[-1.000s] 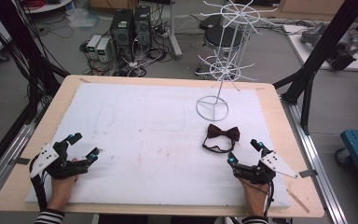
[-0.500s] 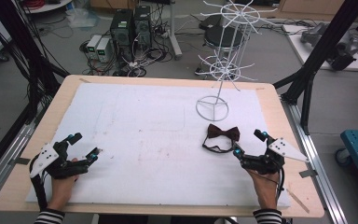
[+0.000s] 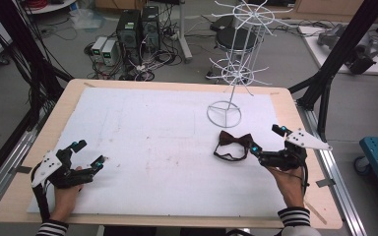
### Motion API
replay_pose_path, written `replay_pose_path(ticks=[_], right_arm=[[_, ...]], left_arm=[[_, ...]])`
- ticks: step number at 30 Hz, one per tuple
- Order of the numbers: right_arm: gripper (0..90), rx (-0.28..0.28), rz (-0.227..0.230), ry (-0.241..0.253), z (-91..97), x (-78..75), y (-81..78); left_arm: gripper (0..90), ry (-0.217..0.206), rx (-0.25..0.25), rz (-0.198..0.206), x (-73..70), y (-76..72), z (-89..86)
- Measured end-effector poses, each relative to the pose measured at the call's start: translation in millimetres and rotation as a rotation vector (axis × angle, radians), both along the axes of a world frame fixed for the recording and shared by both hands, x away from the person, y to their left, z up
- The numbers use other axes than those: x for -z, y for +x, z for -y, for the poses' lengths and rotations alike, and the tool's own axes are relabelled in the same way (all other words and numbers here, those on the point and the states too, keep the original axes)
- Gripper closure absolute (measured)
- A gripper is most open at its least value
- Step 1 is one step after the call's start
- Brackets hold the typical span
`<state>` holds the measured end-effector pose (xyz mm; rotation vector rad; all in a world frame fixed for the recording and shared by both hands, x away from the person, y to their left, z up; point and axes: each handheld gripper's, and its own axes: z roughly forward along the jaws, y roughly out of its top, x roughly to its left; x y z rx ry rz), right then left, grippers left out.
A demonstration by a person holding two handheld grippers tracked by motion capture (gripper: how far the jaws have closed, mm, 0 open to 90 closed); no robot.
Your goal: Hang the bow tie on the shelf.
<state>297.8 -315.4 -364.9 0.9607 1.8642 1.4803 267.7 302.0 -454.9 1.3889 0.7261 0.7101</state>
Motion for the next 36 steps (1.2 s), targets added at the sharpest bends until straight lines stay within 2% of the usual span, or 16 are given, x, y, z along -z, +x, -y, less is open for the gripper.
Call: replay_pose_path(ticks=[1, 4, 7, 8, 9, 12, 19, 23, 24, 25, 28, 32, 35, 36], right_arm=[[0.6, -0.007, -0.004, -0.018, 1.4, -6.2, 3.9], [0.6, -0.016, -0.019, -0.041, 1.8, -10.8, 8.5], [0.6, -0.042, -0.05, -0.122, 0.6, -17.1, 18.2], [0.6, -0.042, -0.05, -0.122, 0.6, -17.1, 18.2], [0.6, -0.06, -0.058, -0.149, -0.8, -19.9, 23.0], [0.6, -0.081, -0.075, -0.185, -3.9, -24.1, 28.9], [0.6, -0.113, -0.115, -0.299, -10.3, -29.1, 44.6], [0.6, -0.128, -0.134, -0.348, -14.7, -30.0, 54.0], [0.6, -0.134, -0.162, -0.348, -16.5, -29.4, 55.2], [0.7, -0.141, -0.153, -0.364, -16.6, -29.0, 58.7], [0.7, -0.146, -0.184, -0.402, -18.6, -26.5, 67.1], [0.7, -0.156, -0.192, -0.42, -19.9, -24.8, 74.7], [0.7, -0.173, -0.215, -0.445, -22.9, -21.8, 81.1], [0.7, -0.179, -0.208, -0.451, -23.3, -21.0, 83.0]], left_arm=[[10.7, 0.001, 0.0, 0.001, -0.1, 0.0, 0.0], [10.7, 0.001, 0.0, 0.0, 0.0, -0.1, 0.1], [10.7, 0.001, -0.002, 0.001, 0.0, -0.2, 0.2], [10.7, 0.0, -0.001, 0.001, 0.0, -0.1, 0.3], [10.7, 0.003, 0.0, 0.001, 0.0, -0.1, 0.0], [10.7, 0.0, 0.0, 0.001, 0.0, 0.1, 0.0], [10.7, 0.005, 0.001, 0.003, 0.0, -0.1, 0.0], [10.7, 0.003, 0.001, -0.001, -0.1, 0.1, 0.0], [10.7, 0.004, 0.001, -0.002, -0.1, 0.2, -0.1], [10.7, 0.005, 0.002, -0.001, -0.1, 0.2, 0.0], [10.7, 0.004, 0.001, -0.001, 0.0, 0.1, 0.0], [10.7, 0.006, 0.001, 0.001, -0.1, 0.1, 0.1], [10.7, 0.005, 0.002, 0.0, -0.1, 0.2, 0.0], [10.7, 0.005, 0.002, 0.0, -0.1, 0.2, 0.0]])
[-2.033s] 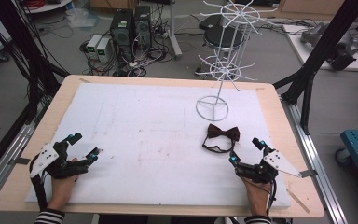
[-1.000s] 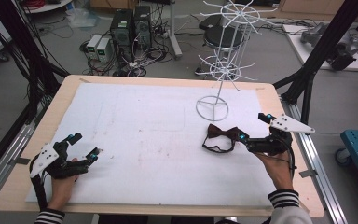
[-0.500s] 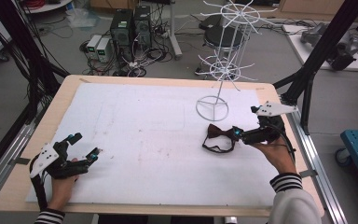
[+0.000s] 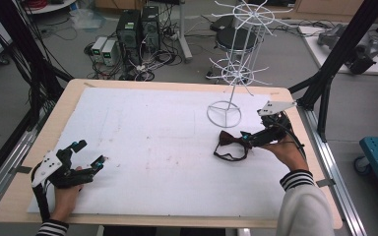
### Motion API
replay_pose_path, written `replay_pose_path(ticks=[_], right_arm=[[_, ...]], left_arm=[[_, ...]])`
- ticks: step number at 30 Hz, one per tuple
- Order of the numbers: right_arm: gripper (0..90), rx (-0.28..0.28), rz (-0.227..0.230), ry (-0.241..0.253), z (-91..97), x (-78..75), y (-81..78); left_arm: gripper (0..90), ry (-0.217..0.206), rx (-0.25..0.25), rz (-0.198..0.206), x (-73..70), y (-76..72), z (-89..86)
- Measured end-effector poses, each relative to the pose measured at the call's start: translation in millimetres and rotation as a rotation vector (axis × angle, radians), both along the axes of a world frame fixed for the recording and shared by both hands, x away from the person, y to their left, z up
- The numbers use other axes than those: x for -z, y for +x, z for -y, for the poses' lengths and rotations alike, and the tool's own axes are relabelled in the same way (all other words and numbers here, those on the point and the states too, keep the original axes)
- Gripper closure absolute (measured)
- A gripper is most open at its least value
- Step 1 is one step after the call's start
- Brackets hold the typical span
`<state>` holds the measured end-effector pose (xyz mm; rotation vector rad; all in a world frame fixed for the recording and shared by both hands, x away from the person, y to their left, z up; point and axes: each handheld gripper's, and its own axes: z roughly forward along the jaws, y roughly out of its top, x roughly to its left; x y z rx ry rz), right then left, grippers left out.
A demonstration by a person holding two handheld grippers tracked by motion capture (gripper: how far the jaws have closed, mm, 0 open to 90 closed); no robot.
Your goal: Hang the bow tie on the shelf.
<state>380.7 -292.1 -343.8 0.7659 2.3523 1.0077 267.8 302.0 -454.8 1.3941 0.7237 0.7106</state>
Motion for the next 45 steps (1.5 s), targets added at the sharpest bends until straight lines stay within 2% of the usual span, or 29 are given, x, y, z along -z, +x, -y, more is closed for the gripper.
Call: replay_pose_path(ticks=[6, 8, 15, 23, 31, 34, 37, 45], right_arm=[[0.7, -0.042, -0.03, -0.061, -5.9, 7.6, 7.1], [0.7, -0.038, -0.037, -0.083, -7.5, 10.6, 9.0], [0.7, -0.03, -0.058, -0.096, -8.3, 16.8, 14.8], [0.7, -0.031, -0.092, -0.121, -14.6, 30.9, 19.2], [1.1, -0.023, -0.119, -0.173, -19.1, 43.8, 25.3], [1.1, -0.026, -0.12, -0.192, -20.5, 47.8, 27.8], [5.7, -0.041, -0.144, -0.203, -23.3, 52.5, 28.8], [7.9, -0.061, -0.18, -0.24, -29.9, 64.0, 33.6]], left_arm=[[10.7, 0.003, 0.0, 0.0, 0.0, -0.1, 0.1], [10.7, 0.003, -0.001, 0.0, 0.0, -0.2, 0.1], [10.7, 0.004, -0.001, 0.003, 0.0, -0.2, 0.2], [10.7, 0.004, -0.001, 0.003, 0.0, -0.4, 0.1], [10.7, 0.004, -0.002, 0.004, 0.1, -0.5, 0.2], [10.7, 0.004, -0.001, 0.004, 0.0, -0.5, 0.1], [10.7, 0.003, 0.0, 0.006, 0.1, -0.7, 0.4], [10.7, 0.005, 0.0, 0.007, 0.1, -0.9, 0.4]])
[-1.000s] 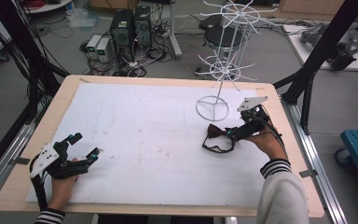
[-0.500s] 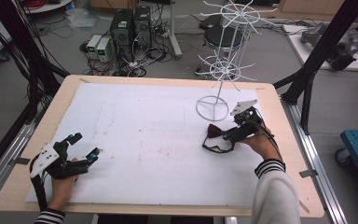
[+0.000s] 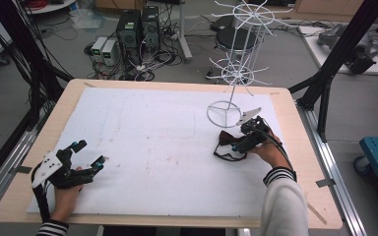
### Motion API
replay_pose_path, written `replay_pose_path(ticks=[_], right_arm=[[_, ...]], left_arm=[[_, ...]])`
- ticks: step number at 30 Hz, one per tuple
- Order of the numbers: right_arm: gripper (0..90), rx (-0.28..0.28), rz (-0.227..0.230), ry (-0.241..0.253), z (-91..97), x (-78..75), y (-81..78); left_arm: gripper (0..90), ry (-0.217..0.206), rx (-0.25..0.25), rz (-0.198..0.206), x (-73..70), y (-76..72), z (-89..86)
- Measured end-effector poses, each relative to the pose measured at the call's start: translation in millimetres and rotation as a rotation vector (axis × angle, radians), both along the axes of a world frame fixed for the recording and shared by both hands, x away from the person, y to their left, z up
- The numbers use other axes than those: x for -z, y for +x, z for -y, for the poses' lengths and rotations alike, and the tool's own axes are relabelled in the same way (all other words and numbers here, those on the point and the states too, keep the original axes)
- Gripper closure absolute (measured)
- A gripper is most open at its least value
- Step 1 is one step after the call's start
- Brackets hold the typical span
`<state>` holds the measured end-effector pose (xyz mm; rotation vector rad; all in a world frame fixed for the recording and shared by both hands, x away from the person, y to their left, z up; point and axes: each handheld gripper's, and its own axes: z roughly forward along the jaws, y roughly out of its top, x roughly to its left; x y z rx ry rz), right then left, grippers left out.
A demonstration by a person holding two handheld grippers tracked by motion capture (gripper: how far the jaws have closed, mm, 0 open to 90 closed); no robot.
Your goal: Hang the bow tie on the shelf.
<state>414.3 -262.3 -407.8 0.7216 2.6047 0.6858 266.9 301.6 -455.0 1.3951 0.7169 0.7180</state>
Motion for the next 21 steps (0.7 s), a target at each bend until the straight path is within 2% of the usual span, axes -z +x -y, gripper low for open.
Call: replay_pose_path(ticks=[3, 6, 10, 13, 14, 21], right_arm=[[14.6, -0.01, -0.01, 0.001, -0.5, 0.9, 0.9], [16.4, -0.018, -0.016, -0.015, -2.0, 3.0, 2.4], [24.0, -0.001, -0.031, -0.013, -0.8, 3.3, 3.8], [26.0, 0.008, -0.034, -0.017, 0.2, 2.9, 4.6], [30.5, 0.013, -0.042, -0.017, 1.1, 3.0, 5.1], [39.4, 0.011, -0.059, -0.04, 2.1, 3.1, 5.4]], left_arm=[[10.7, 0.0, 0.001, 0.0, 0.0, 0.0, 0.0], [10.7, 0.0, 0.0, 0.001, 0.0, 0.0, 0.1], [10.7, 0.001, 0.0, 0.0, 0.0, -0.1, 0.0], [10.7, 0.001, 0.0, 0.001, 0.0, 0.0, 0.1], [10.7, 0.001, 0.0, 0.001, -0.1, -0.1, 0.0], [10.7, 0.001, 0.001, 0.0, -0.1, 0.0, 0.0]])
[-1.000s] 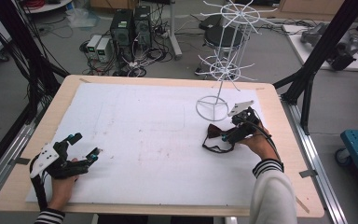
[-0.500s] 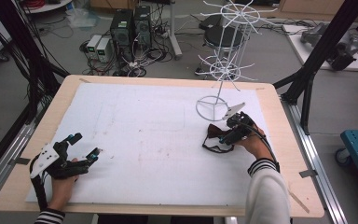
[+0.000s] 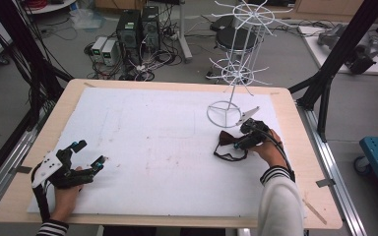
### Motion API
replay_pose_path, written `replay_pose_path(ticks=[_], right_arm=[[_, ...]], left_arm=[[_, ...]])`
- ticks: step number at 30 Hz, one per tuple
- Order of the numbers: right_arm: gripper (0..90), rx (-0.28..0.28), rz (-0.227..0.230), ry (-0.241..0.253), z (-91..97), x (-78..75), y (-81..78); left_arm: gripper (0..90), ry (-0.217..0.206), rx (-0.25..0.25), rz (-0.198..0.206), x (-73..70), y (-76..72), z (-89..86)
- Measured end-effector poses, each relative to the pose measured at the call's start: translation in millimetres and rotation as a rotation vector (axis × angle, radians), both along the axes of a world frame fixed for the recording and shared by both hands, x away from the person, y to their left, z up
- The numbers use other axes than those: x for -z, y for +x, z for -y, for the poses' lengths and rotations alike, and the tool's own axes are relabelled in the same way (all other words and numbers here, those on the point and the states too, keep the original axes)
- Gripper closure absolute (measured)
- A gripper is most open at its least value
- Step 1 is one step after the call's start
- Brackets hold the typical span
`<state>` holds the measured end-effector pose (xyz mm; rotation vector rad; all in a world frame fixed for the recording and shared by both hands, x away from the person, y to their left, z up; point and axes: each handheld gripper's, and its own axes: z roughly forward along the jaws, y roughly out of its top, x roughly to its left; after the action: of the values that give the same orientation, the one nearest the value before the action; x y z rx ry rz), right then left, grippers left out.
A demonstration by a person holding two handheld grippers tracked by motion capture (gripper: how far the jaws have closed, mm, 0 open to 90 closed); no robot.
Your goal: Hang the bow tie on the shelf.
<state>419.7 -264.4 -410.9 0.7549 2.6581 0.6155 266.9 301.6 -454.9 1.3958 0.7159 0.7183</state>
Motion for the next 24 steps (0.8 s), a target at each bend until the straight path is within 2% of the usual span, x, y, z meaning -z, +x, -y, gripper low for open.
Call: replay_pose_path(ticks=[10, 11, 15, 16, 17, 24], right_arm=[[47.9, -0.013, -0.005, -0.044, -3.0, 4.0, 1.8], [52.6, -0.02, 0.003, -0.062, -4.9, 4.4, 1.9], [71.4, -0.049, -0.007, -0.085, -7.1, 4.2, 0.7], [71.4, -0.049, -0.007, -0.085, -7.1, 4.2, 0.7], [75.3, -0.062, -0.006, -0.09, -8.1, 4.2, 0.0], [76.7, -0.067, -0.003, -0.086, -7.6, 3.2, -1.3]], left_arm=[[10.7, 0.0, -0.001, 0.001, 0.1, -0.1, 0.2], [10.7, 0.001, 0.001, 0.002, 0.0, 0.0, 0.1], [10.7, 0.0, -0.001, 0.002, 0.1, -0.2, 0.0], [10.7, -0.001, 0.0, 0.001, 0.1, -0.1, 0.1], [10.7, 0.0, 0.0, 0.002, 0.1, -0.2, 0.0], [10.7, -0.001, 0.0, 0.001, 0.1, -0.1, -0.1]])
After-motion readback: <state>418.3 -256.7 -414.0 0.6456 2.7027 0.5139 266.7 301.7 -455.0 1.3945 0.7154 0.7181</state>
